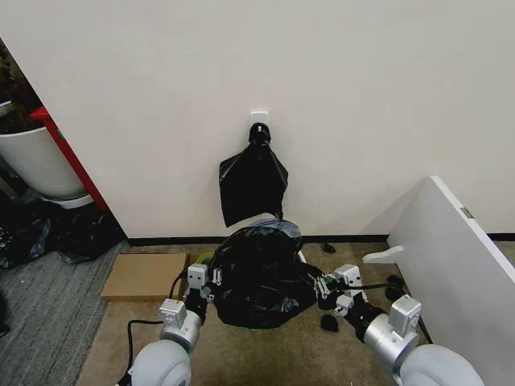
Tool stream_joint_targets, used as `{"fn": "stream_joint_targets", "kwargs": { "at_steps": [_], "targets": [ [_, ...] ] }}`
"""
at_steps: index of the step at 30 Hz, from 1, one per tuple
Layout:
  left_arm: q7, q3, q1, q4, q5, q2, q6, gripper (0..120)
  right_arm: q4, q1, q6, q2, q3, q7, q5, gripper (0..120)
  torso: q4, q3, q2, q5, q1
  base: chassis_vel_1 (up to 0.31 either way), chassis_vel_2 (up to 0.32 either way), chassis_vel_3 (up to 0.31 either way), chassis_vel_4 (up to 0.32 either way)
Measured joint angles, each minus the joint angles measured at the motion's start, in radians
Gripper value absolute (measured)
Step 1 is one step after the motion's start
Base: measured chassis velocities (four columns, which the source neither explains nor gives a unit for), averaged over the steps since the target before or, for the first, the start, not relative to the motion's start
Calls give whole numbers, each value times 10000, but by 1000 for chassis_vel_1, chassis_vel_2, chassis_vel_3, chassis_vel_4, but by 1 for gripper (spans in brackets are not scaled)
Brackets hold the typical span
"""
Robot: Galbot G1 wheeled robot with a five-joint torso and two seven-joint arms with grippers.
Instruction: Place the garbage bag over the trash bin.
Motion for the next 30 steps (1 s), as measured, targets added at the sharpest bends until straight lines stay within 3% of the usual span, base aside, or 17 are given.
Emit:
{"fn": "stream_joint_targets", "kwargs": {
  "at_steps": [5, 15, 18, 20, 25, 30],
  "targets": [
    [0, -1, 11, -9, -14, 30, -16, 1, 82, -233, -629, -41, 481, -133, 1255, 30, 0, 0, 0, 0, 0, 0, 0, 0, 0],
    [9, -26, 98, -59, 5, 51, -45, 1, 37, -296, -843, 107, 443, -208, 1625, 61, 0, 0, 0, 1, 0, 0, 0, 0, 0],
    [14, -23, 115, -72, 23, 53, -52, 1, 6, -256, -805, 168, 351, -196, 1531, 48, 0, 0, 0, 1, 0, 0, 0, 0, 0],
    [15, -24, 116, -75, 23, 53, -53, 1, 3, -254, -803, 170, 349, -196, 1528, 48, 0, 0, 0, 1, 0, 0, 0, 0, 0],
    [17, -67, 109, -80, 26, 63, -86, 1, -21, -254, -778, 204, 214, -201, 1419, 25, -1, 0, 0, 0, 0, 0, 0, 0, 0],
    [17, -86, 114, -79, 25, 85, -108, 1, -36, -214, -728, 238, 16, -160, 1288, 10, 0, 0, 0, 1, 0, 0, 0, 0, 0]
  ]
}}
